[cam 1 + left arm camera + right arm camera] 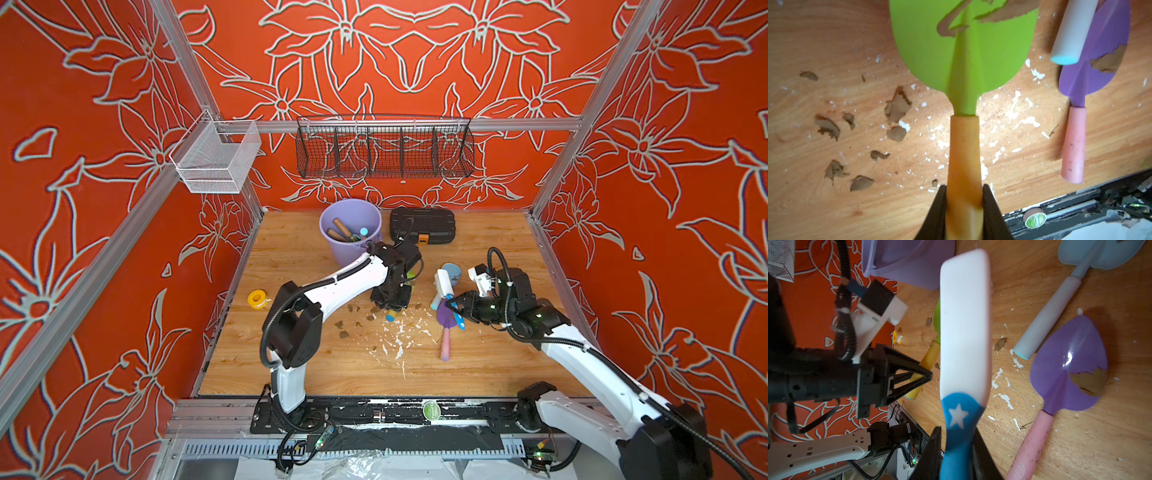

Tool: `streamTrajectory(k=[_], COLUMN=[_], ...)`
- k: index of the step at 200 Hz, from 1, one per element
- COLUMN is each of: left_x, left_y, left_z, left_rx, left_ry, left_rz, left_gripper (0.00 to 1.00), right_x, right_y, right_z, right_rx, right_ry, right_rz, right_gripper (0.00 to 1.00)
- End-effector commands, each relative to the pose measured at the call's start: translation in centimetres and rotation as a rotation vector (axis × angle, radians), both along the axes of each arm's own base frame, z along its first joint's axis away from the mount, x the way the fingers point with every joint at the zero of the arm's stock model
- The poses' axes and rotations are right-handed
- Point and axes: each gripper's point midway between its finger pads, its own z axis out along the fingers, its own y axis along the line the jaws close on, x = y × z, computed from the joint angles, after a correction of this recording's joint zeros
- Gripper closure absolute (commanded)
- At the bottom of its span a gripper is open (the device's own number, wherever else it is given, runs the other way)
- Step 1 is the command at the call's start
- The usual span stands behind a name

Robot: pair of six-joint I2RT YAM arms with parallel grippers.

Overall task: Brush the soil off the hand trowel and place it into the bucket
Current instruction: Pick up the hand trowel from the center of the board, then brush off the soil from the hand trowel.

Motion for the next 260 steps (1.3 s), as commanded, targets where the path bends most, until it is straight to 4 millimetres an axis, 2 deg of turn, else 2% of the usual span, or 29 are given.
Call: streamTrajectory(k=[1, 23, 82, 112, 134, 171, 213, 260], left_x=[-1.9, -2.4, -3.5, -3.9, -3.9, -4.1, -4.6, -5.0], left_y=[1.2, 1.7, 2.3, 3.0, 3.8, 3.9, 4.4, 4.9], left_z=[1.4, 1.8, 1.2, 1.2, 1.4, 1.9, 2.0, 2.9], left_rx=[-0.038, -0.063, -0.086, -0.072, -0.052, -0.07, -0.072, -0.086], left_ry=[-0.013, -0.026, 0.023, 0.024, 0.004, -0.005, -0.008, -0.034], left_rz=[-0.001, 0.003, 0.016, 0.019, 0.029, 0.037, 0.038, 0.039], left_gripper=[1.0, 1.0, 1.0, 1.0, 1.0, 1.0, 1.0, 1.0], right_x=[0.9, 1.1, 0.4, -0.7, -0.9, -1.0, -1.6, -0.3], right_y=[1.7, 2.6, 3.9, 5.4, 6.1, 7.9, 10.3, 10.6], right_z=[2.2, 2.0, 1.4, 1.8, 1.8, 1.7, 0.8, -1.8], right_rx=[0.021, 0.009, -0.074, -0.116, -0.13, -0.132, -0.136, -0.212], right_ry=[-0.08, -0.084, -0.111, -0.159, -0.17, -0.164, -0.137, -0.064], right_rz=[0.053, 0.07, 0.123, 0.192, 0.215, 0.275, 0.354, 0.335], right_gripper=[1.0, 1.0, 1.0, 1.0, 1.0, 1.0, 1.0, 1.0])
